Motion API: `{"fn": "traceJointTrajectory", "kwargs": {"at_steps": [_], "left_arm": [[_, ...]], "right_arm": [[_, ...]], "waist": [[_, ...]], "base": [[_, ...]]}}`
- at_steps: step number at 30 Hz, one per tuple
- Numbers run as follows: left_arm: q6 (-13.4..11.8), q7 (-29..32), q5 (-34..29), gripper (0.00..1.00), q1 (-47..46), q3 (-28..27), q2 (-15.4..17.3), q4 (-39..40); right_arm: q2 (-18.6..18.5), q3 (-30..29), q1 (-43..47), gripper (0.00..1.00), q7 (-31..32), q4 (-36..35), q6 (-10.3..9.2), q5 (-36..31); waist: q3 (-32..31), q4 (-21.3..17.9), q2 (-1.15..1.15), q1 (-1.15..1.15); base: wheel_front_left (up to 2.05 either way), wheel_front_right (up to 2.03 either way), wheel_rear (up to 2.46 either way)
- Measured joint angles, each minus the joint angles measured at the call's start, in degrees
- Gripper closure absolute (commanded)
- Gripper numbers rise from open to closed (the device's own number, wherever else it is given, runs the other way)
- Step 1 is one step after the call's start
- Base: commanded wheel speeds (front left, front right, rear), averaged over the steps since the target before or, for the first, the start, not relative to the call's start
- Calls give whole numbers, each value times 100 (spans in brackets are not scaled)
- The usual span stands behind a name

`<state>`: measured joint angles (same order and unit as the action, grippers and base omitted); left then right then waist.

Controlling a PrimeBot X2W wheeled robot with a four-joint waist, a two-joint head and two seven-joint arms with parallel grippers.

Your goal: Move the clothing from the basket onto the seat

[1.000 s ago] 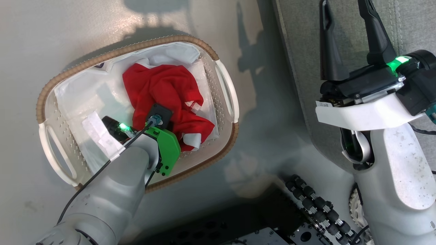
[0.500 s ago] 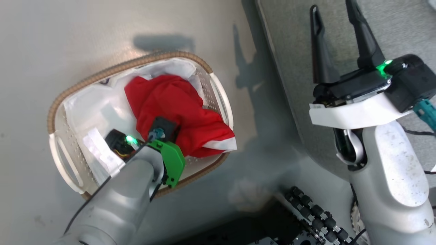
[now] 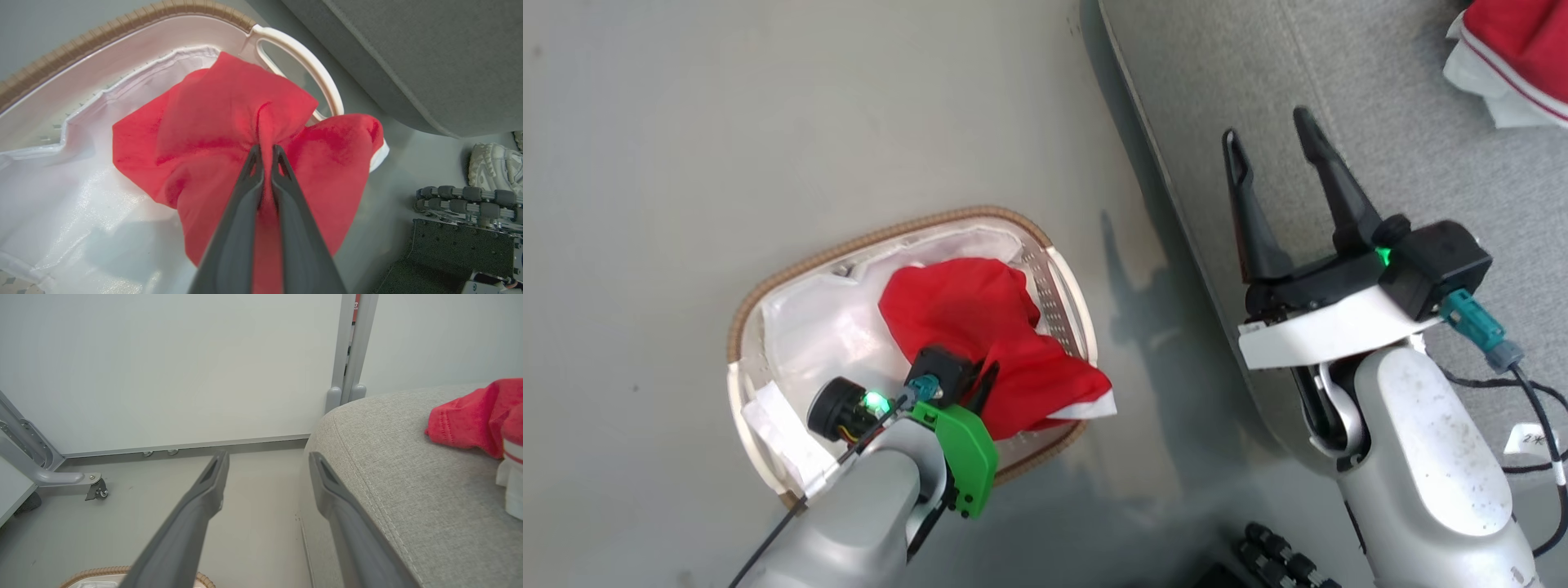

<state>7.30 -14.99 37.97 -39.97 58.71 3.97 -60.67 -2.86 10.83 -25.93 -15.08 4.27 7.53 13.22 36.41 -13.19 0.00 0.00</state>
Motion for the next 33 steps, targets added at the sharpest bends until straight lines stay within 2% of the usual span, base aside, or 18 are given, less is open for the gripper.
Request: {"fn": "traceJointTrajectory", "kwargs": {"at_steps": [5, 18, 25, 33], "left_arm": [[-1, -3, -312, 100, 436, -396, 56, 536], [-9, -3, -1345, 100, 1561, -1848, 49, 2112], [0, -3, -1669, 100, 1964, -2602, 36, 2973], [9, -3, -1846, 100, 2181, -3006, -20, 3807]], "right_arm": [[-24, 85, 310, 0, 0, 202, 0, 0], [-35, 65, 1109, 0, 0, 536, 0, 0], [-19, 170, 1464, 0, 0, 684, 0, 2], [-12, 319, 1782, 0, 0, 886, 0, 15]], "waist": [[-530, 125, 0, 0], [-1867, 526, 0, -1], [-2484, 682, 0, -1], [-3009, 811, 0, -1]], "base": [[0, 0, 0], [0, 0, 0], [0, 0, 0], [0, 0, 0]]}}
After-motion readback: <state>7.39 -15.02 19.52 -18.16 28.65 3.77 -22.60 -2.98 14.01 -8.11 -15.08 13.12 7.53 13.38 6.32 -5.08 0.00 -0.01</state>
